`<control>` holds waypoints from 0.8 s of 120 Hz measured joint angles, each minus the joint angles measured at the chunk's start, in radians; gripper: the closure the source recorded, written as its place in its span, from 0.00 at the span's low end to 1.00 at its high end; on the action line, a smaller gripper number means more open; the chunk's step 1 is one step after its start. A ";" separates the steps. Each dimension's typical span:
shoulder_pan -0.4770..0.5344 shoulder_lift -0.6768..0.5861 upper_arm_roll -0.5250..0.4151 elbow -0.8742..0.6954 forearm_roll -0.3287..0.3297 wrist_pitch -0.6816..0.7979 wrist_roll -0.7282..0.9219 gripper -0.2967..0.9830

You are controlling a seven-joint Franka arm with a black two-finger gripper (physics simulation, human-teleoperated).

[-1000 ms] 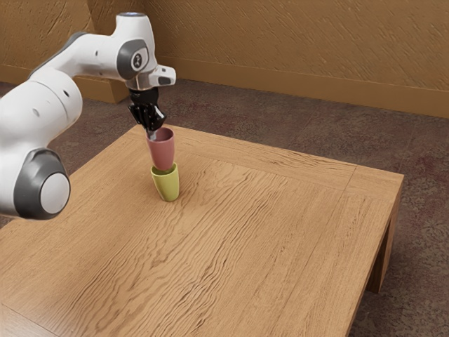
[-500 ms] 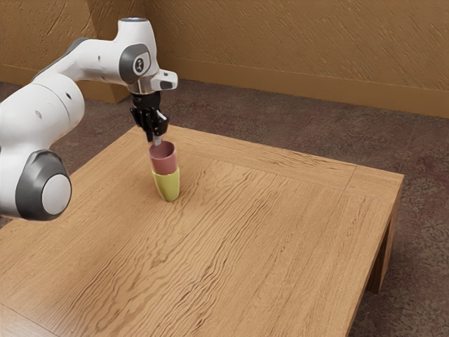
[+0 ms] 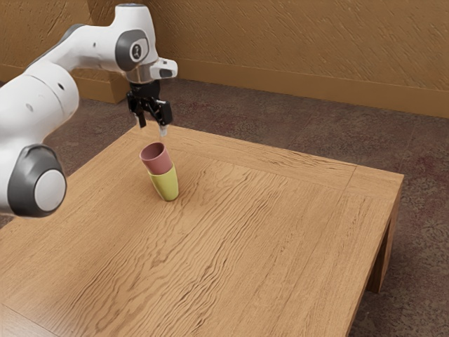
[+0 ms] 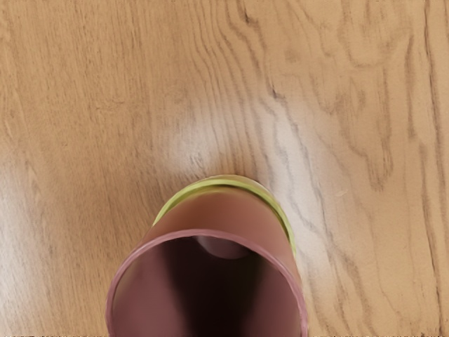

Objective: Place the right cup onto the left cup

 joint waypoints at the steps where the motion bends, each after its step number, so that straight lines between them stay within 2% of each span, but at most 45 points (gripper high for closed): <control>1: -0.001 -0.005 0.000 -0.004 0.000 -0.001 0.000 0.27; 30: -0.041 -0.264 0.005 -0.358 -0.032 0.017 -0.013 0.24; 45: -0.077 -0.360 0.010 -0.483 -0.042 0.032 -0.023 0.24; 78: -0.318 -0.567 0.205 -0.723 -0.048 0.066 -0.070 0.23; 96: -0.380 -0.665 0.239 -0.807 -0.031 0.075 -0.101 0.23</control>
